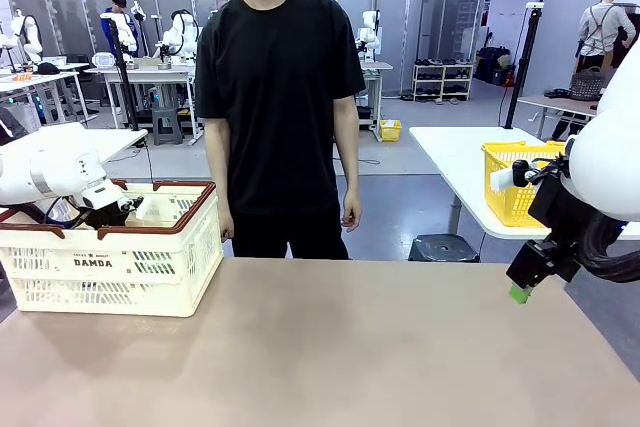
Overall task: Place the drinks into the Shopping basket.
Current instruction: Pick up one drink and place it into the Shopping basket.
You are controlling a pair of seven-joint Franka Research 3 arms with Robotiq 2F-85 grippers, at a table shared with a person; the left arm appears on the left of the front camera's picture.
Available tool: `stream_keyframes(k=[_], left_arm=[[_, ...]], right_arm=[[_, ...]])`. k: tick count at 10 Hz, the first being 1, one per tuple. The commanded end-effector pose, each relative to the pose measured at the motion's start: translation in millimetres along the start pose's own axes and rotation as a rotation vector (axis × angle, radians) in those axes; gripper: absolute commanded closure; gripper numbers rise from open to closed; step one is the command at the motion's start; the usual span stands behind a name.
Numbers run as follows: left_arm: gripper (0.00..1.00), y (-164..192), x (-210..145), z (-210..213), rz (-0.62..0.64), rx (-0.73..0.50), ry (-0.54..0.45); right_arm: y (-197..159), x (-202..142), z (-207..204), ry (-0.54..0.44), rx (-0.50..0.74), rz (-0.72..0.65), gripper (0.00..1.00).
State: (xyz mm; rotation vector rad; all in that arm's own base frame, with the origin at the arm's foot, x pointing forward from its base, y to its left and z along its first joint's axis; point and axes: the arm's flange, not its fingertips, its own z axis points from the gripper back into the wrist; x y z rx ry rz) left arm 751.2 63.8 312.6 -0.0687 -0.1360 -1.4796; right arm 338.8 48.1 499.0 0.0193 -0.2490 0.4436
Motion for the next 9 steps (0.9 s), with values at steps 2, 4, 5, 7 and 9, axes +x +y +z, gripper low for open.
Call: stream_keyframes(k=[2, 4, 5, 7, 9], left_arm=[[0.00, -5.0, -0.9, 2.9, -0.048, 0.031, -0.054], [0.00, -8.9, 7.4, 13.5, -0.065, 0.056, -0.043], [0.00, -13.8, 13.4, 21.2, -0.081, 0.059, -0.034], [0.00, -24.8, 23.1, 39.1, -0.095, 0.093, -0.025], [0.00, -43.2, 39.5, 52.8, -0.130, 0.092, -0.003]], right_arm=[[-0.6, -2.2, -1.3, -0.001, 0.009, 0.002, 0.00], [-0.6, -2.2, -1.3, -0.001, 0.009, 0.002, 0.00], [-0.6, -2.2, -1.3, -0.001, 0.009, 0.002, 0.00], [-0.6, -2.2, -1.3, -0.001, 0.009, 0.002, 0.00], [-0.6, -2.2, -1.3, -0.001, 0.009, 0.002, 0.00]])
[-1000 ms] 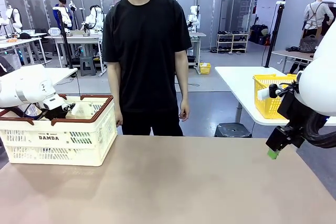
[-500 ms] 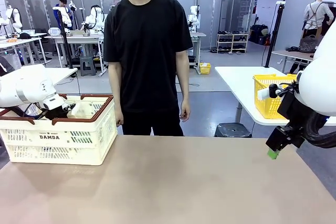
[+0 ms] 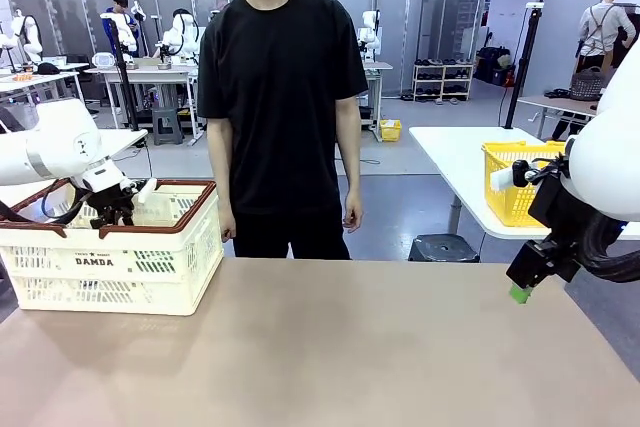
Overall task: Place the drinks into the Shopping basket.
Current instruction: Pick up one drink and place it into the Shopping basket.
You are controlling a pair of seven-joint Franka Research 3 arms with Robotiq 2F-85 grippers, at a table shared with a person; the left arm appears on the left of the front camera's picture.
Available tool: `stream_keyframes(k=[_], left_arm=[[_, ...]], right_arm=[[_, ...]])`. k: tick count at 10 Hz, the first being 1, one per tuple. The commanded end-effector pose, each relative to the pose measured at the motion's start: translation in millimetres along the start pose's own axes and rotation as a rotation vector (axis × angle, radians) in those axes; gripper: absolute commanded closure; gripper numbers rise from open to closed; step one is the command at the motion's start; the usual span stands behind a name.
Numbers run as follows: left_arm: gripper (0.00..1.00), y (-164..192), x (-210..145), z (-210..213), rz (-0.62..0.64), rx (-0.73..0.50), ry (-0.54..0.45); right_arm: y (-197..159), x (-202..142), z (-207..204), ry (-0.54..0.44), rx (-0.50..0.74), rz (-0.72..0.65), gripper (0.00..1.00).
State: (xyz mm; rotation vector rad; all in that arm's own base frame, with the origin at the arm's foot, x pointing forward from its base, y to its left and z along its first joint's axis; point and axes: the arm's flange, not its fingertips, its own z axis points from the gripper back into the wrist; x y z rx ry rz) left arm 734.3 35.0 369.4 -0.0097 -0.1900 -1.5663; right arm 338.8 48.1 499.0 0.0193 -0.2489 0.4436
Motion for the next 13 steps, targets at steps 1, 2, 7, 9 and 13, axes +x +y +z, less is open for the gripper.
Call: stream_keyframes(k=[1, 2, 7, 9, 13], left_arm=[[0.00, -30.0, 10.9, 7.2, -0.045, 0.043, -0.010], [0.00, -34.4, 15.6, 12.5, -0.050, 0.054, -0.011], [0.00, -12.1, 15.8, 14.0, -0.026, 0.021, 0.006], [0.00, -12.1, 15.8, 14.0, -0.026, 0.021, 0.006], [0.00, -12.1, 15.8, 14.0, -0.026, 0.021, 0.006]], right_arm=[[-0.6, -2.3, -1.3, -0.001, 0.009, 0.002, 0.00], [-0.6, -2.3, -1.3, -0.001, 0.009, 0.002, 0.00], [-0.6, -2.3, -1.3, -0.001, 0.009, 0.002, 0.00], [-0.6, -2.3, -1.3, -0.001, 0.009, 0.002, 0.00], [-0.6, -2.3, -1.3, -0.001, 0.009, 0.002, 0.00]])
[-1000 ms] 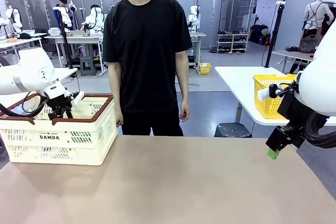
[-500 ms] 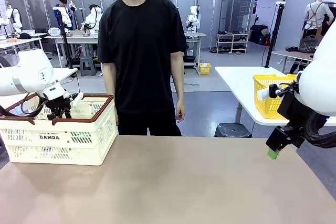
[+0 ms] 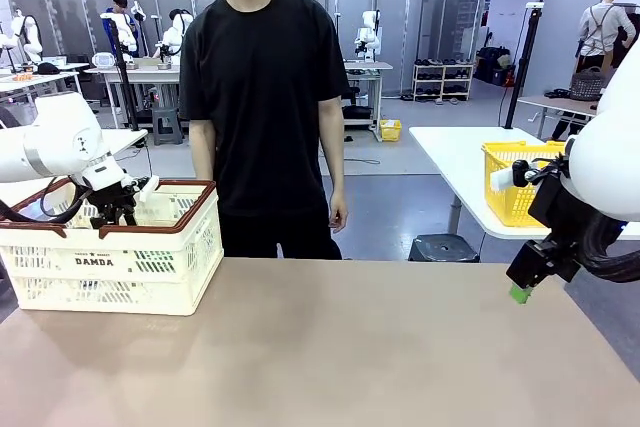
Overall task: Place the drinks into the Shopping basket.
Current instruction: Pick up one drink and place it into the Shopping basket.
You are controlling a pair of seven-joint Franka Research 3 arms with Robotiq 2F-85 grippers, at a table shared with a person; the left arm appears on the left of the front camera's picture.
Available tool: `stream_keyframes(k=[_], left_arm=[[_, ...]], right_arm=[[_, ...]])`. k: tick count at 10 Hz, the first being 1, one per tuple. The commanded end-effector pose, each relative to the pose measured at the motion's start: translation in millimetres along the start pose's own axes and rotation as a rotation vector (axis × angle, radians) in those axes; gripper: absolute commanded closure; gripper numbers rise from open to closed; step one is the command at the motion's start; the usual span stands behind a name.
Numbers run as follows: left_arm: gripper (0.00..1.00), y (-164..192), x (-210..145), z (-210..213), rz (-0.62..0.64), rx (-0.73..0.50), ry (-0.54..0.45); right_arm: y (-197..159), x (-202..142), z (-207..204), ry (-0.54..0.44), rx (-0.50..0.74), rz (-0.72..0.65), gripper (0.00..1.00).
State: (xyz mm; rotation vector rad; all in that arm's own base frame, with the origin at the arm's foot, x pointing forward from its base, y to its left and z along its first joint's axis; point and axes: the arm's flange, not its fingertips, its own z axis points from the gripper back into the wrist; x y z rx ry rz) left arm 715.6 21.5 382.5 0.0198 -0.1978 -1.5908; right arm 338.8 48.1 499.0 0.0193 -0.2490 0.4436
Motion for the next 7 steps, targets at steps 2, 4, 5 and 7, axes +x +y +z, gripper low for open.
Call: stream_keyframes(k=[2, 4, 5, 7], left_arm=[[0.00, -8.1, 9.4, 18.6, -0.002, 0.030, 0.000], [0.00, -32.4, 31.4, 52.3, -0.020, 0.057, -0.013], [0.00, -42.4, 42.3, 64.9, -0.036, 0.069, -0.045], [0.00, -65.0, 60.4, 93.2, -0.066, 0.144, -0.029]], right_arm=[[-0.6, -2.3, -1.3, -0.001, 0.009, 0.002, 0.00], [-0.6, -2.3, -1.3, -0.001, 0.009, 0.002, 0.00], [-0.6, -2.3, -1.3, -0.001, 0.009, 0.002, 0.00], [-0.6, -2.3, -1.3, -0.001, 0.009, 0.002, 0.00]])
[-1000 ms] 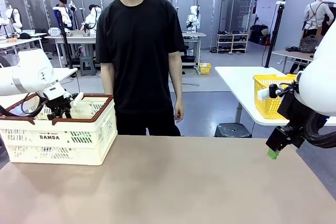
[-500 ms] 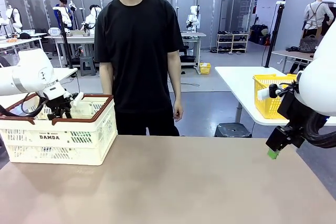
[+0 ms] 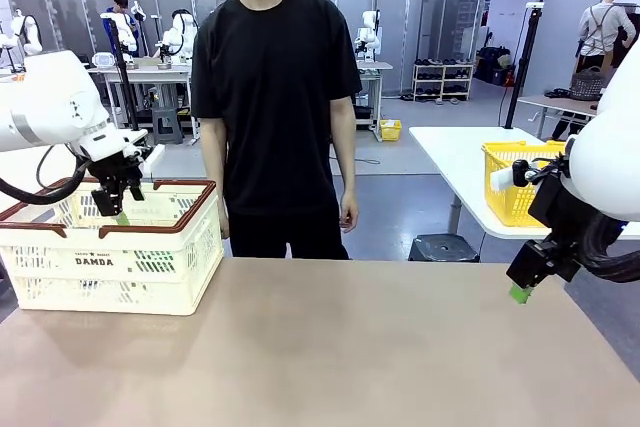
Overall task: Place the drinks into the Shopping basket.
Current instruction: Pick up one drink and place it into the Shopping basket.
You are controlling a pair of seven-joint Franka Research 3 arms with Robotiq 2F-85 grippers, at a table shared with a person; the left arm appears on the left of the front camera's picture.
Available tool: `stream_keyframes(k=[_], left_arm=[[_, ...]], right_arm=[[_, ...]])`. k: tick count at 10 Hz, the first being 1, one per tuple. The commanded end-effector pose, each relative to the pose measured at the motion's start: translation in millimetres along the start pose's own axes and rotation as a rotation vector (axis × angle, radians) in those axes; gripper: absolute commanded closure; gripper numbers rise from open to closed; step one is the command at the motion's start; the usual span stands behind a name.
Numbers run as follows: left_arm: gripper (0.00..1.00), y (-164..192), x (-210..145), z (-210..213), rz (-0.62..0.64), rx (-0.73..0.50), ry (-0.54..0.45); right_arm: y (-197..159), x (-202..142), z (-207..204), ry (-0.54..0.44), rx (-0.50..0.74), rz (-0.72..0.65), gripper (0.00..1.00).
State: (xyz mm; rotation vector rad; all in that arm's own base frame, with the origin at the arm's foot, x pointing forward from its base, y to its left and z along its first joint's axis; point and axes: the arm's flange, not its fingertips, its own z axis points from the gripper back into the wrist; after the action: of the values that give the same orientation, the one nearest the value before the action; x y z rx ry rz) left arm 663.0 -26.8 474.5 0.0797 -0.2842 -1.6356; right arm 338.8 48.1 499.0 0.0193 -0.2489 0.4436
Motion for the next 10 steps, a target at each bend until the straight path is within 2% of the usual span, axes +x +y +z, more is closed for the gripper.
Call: stream_keyframes(k=[1, 3, 6, 7, 9, 10], left_arm=[[0.00, -31.3, 7.2, 20.4, -0.033, 0.096, -0.003], [0.00, -49.9, 21.6, 48.2, -0.077, 0.120, -0.077], [0.00, -94.8, 38.1, 79.2, -0.215, 0.136, -0.188], [0.00, -109.0, 37.9, 80.0, -0.260, 0.075, -0.260], [0.00, -134.7, 27.7, 69.2, -0.319, 0.042, -0.404], [0.00, -146.8, 23.0, 59.8, -0.296, 0.032, -0.419]], right_arm=[[-0.6, -2.3, -1.3, -0.001, 0.009, 0.002, 0.00], [-0.6, -2.3, -1.3, -0.001, 0.009, 0.002, 0.00], [-0.6, -2.3, -1.3, -0.001, 0.009, 0.002, 0.00], [-0.6, -2.3, -1.3, -0.001, 0.009, 0.002, 0.00], [-0.6, -2.3, -1.3, -0.001, 0.009, 0.002, 0.00], [-0.6, -2.3, -1.3, -0.001, 0.009, 0.002, 0.00]])
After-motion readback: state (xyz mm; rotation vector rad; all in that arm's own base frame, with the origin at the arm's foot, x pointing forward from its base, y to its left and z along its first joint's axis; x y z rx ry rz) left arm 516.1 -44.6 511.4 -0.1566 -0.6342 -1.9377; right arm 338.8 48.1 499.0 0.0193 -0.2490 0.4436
